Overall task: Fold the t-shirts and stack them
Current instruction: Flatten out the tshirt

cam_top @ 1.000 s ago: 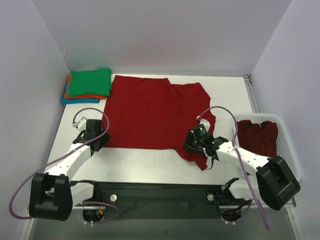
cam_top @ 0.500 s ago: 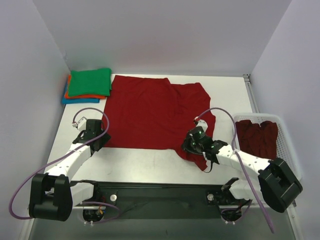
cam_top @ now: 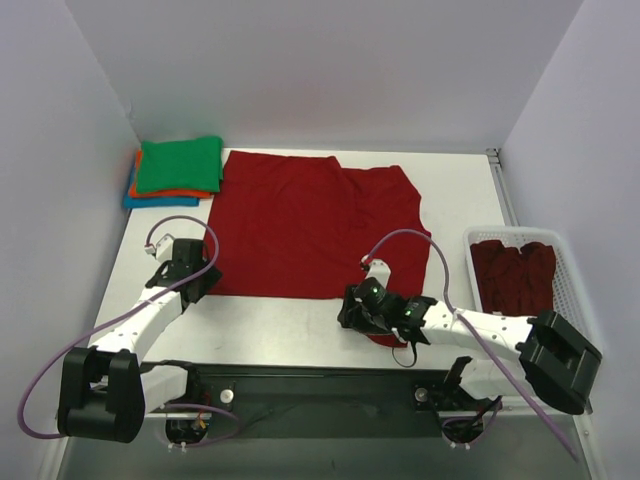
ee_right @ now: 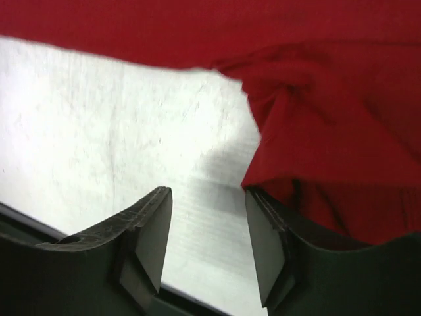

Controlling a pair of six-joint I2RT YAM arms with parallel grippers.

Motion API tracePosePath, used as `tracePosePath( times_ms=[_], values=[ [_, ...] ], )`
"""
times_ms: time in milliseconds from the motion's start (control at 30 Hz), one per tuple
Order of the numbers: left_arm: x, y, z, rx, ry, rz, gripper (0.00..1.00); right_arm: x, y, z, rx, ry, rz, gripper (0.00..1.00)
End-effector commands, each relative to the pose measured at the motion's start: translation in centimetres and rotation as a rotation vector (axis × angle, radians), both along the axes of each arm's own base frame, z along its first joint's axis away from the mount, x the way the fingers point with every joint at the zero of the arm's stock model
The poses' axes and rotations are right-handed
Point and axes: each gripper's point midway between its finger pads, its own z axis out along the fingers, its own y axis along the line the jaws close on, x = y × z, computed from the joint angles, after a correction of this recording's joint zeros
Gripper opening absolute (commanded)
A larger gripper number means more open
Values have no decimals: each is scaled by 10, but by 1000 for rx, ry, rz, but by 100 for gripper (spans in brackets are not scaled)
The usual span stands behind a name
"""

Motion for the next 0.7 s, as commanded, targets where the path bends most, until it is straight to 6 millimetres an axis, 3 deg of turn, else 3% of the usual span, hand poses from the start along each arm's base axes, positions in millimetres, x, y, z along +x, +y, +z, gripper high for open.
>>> tracePosePath(
  times_ms=[0, 67, 167, 233, 333, 433, 500, 533, 600, 667],
  values=[
    [13, -2, 15, -2, -59, -8, 60, -5, -1, 17, -33, -54, 24, 50],
    [12, 1, 16, 10, -58, 5, 60, -10, -3, 36, -20, -75, 36, 51],
    [10, 6, 18, 27, -55, 22, 61, -15, -23, 51, -37, -108, 4, 51],
    [10, 9, 19, 36, -53, 37, 62, -9, -52, 59, -91, -146, -80, 51],
    [8, 12, 18, 45, -39, 55, 62, 7, -90, 50, -120, -78, -203, 49],
    [8, 13, 17, 45, -37, 68, 62, 32, -109, 40, -113, -24, -263, 47],
    [8, 13, 15, 45, -29, 72, 62, 52, -111, 42, -92, -28, -290, 40],
    [8, 13, 13, 43, -27, 70, 62, 61, -121, 32, -108, 10, -327, 34],
    [8, 12, 12, 42, -23, 69, 62, 76, -118, 26, -116, 42, -307, 29],
    [7, 13, 10, 45, -14, 70, 62, 77, -108, 22, -126, 71, -249, 20]
  ],
)
